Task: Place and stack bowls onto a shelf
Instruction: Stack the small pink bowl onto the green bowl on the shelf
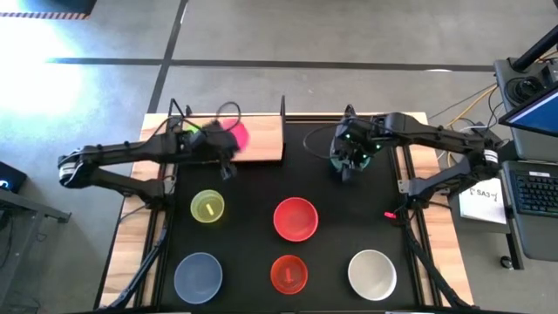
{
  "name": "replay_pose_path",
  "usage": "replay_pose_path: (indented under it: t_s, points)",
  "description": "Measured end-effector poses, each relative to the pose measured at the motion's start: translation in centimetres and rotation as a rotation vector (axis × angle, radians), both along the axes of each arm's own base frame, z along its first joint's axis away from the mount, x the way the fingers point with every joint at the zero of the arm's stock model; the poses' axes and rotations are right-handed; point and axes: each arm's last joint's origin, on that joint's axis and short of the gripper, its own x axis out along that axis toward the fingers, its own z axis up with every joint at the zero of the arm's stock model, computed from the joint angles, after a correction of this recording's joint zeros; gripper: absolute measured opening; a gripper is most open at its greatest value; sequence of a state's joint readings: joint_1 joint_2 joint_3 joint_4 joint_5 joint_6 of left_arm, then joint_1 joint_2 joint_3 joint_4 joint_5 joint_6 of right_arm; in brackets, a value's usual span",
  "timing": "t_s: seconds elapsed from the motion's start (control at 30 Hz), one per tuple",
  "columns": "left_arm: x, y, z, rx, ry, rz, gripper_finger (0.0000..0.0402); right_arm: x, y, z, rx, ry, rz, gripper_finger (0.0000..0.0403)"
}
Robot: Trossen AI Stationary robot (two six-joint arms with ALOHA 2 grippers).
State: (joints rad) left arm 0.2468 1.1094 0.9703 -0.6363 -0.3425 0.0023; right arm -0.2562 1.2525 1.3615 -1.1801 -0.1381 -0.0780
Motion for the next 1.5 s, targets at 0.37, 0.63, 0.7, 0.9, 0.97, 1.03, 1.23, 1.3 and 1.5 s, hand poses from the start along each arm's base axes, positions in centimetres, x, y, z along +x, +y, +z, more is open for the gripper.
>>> replay_pose_path:
  t_s: [0.37,0.63,0.7,0.9,0.97,1.03,1.23,1.3,1.5]
  points:
    - [-3.0,4.7,-3.0,-0.053,0.243,0.436,0.0005,-2.8,0.7,-2.7,0.009,0.009,-0.029,0.0199]
    - [-3.6,6.9,-5.7,-0.114,0.351,0.546,0.0005,-4.7,1.2,-3.5,0.021,-0.033,-0.074,0.0199]
    - [-3.5,6.9,-5.9,-0.119,0.360,0.543,0.0005,-5.2,1.3,-3.7,0.021,-0.035,-0.075,0.0199]
    - [-3.5,7.0,-6.4,-0.139,0.394,0.560,0.0005,-5.8,1.5,-4.4,0.031,-0.042,-0.096,0.0199]
    - [-3.6,7.0,-6.6,-0.151,0.415,0.567,0.0005,-5.9,1.5,-4.5,0.032,-0.039,-0.096,0.0199]
    - [-3.6,7.1,-6.9,-0.156,0.426,0.572,0.0005,-5.9,1.5,-4.6,0.032,-0.037,-0.096,0.0199]
    - [-3.2,7.4,-7.9,-0.169,0.470,0.574,0.0008,-5.9,1.5,-4.6,0.032,-0.037,-0.096,0.0199]
    - [-3.0,7.5,-8.2,-0.171,0.488,0.568,0.0013,-5.9,1.5,-4.6,0.032,-0.037,-0.096,0.0199]
    - [-2.7,7.8,-8.9,-0.151,0.546,0.536,0.0043,-5.9,1.5,-4.6,0.032,-0.037,-0.095,0.0199]
